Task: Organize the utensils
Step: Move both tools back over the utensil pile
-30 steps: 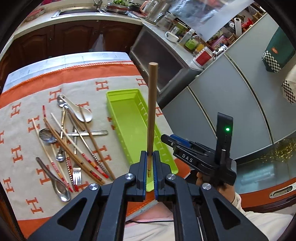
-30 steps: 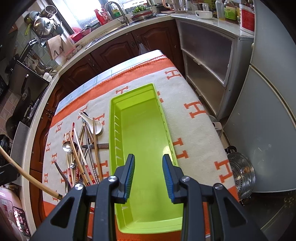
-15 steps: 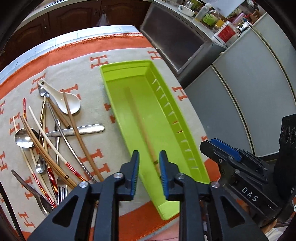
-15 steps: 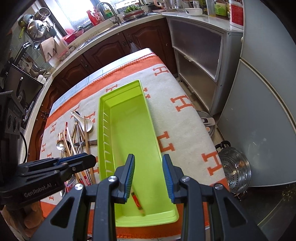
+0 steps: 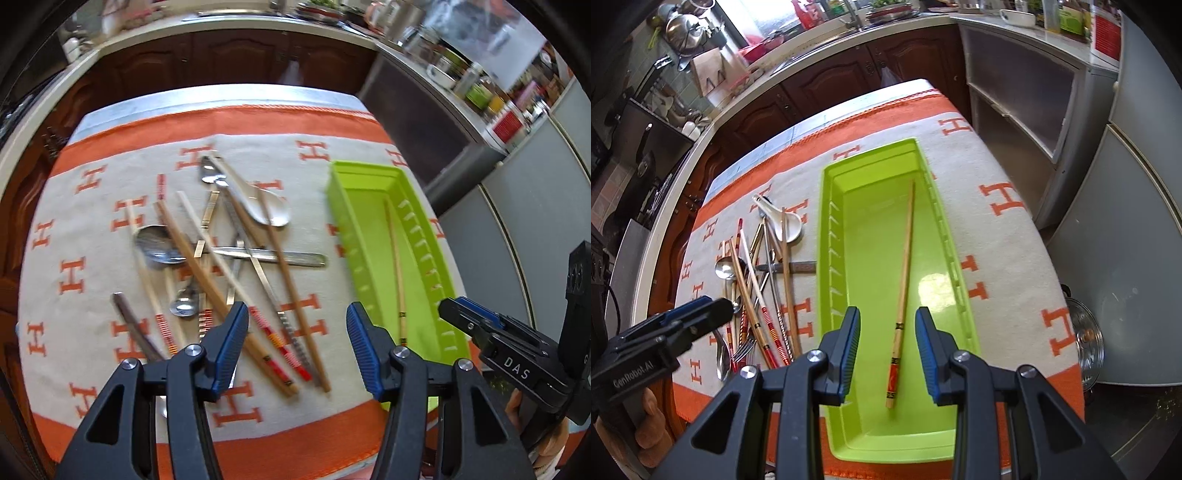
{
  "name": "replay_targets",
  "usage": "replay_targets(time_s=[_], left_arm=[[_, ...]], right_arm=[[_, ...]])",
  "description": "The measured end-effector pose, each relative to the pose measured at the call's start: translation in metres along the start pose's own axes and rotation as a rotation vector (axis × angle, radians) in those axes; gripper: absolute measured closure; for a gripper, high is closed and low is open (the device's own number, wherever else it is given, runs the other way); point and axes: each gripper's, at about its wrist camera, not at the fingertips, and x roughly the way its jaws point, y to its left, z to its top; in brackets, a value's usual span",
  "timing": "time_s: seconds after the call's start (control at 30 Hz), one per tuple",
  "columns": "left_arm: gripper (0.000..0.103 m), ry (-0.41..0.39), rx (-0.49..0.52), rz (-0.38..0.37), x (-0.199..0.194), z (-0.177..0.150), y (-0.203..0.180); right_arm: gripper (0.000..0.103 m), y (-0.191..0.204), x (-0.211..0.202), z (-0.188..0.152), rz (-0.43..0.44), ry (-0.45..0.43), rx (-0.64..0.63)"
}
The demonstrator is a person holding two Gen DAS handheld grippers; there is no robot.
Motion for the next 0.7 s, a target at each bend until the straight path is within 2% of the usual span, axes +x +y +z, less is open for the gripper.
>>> replay_targets(time_s=[0.37, 0.53, 0.7], left_arm=[[0.049, -0.085, -0.119, 0.156, -0.044, -0.022, 0.078], [0.049, -0.054, -0.172, 0.162, -0.039, -0.034, 0.102], [0.05, -0.026, -0.171, 0.127, -0.023, -0.038, 0.104]], right_arm=[[0.072, 0.037, 0.008, -0.002, 0.045, 0.014, -0.089], [0.072, 0.058, 0.015, -0.003, 0.077, 0.03, -0.15], [0.072, 0.084, 0.026, 0.001, 0.115, 0.044, -0.216]])
